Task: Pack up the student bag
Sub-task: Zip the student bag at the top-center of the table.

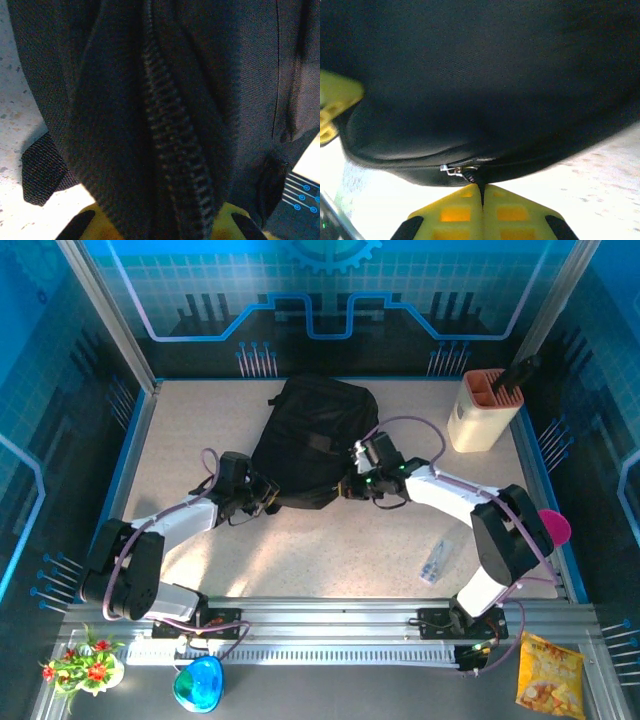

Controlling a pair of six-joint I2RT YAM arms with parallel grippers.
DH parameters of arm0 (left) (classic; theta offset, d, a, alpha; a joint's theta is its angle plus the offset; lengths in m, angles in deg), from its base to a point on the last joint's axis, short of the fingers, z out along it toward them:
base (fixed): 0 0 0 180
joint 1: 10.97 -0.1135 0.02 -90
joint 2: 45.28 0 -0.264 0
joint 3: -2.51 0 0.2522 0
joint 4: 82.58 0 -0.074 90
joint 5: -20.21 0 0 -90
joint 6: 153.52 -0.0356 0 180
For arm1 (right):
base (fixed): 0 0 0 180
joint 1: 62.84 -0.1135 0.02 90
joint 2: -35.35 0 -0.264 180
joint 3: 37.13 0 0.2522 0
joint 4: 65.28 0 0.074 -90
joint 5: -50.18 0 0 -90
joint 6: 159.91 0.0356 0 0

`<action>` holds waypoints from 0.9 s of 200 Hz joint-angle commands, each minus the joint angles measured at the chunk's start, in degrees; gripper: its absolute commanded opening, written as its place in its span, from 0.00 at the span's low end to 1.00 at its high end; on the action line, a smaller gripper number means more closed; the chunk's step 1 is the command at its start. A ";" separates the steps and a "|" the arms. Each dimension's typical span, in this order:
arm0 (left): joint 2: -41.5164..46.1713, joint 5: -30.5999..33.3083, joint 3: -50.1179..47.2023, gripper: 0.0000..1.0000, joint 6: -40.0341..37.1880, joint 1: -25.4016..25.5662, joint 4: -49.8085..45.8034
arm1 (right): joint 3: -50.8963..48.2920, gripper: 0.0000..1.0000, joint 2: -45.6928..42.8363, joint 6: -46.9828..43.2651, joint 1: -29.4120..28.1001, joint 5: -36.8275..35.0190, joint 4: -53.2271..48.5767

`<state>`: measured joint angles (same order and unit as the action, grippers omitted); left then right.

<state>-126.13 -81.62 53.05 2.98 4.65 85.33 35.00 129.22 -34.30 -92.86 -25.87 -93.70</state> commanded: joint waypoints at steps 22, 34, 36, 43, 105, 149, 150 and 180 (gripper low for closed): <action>0.04 -0.90 -1.35 0.05 -3.96 0.59 -1.27 | 5.02 0.00 1.40 -1.06 4.73 -6.55 -7.80; 0.30 -0.91 -1.49 0.04 -4.88 0.86 -2.30 | 7.80 0.00 2.63 -2.20 5.57 -8.52 -10.30; 0.38 -0.97 -1.52 0.04 -4.97 0.90 -2.36 | 8.34 0.00 2.77 -2.39 5.69 -8.86 -10.59; 0.57 -1.36 -1.61 0.04 -5.57 0.97 -2.88 | 9.89 0.00 3.75 -3.25 6.05 -9.81 -11.73; 3.37 -2.65 -1.88 0.05 -9.52 3.37 -7.65 | 20.69 0.00 8.83 -7.67 6.56 -19.99 -20.50; 8.13 -0.63 -4.25 0.08 -8.79 8.41 -13.99 | 14.16 0.00 2.67 -6.54 5.90 -17.99 -17.99; 8.24 -0.64 -4.30 0.09 -8.82 8.48 -14.20 | 13.89 0.00 2.39 -6.49 5.92 -17.86 -17.93; 13.29 1.76 -2.34 0.38 -11.45 11.39 -24.82 | 4.47 0.00 -5.52 -4.47 5.94 -16.53 -16.08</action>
<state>-117.22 -81.64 50.38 -4.87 14.42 74.42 45.19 130.55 -40.37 -87.90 -39.40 -110.81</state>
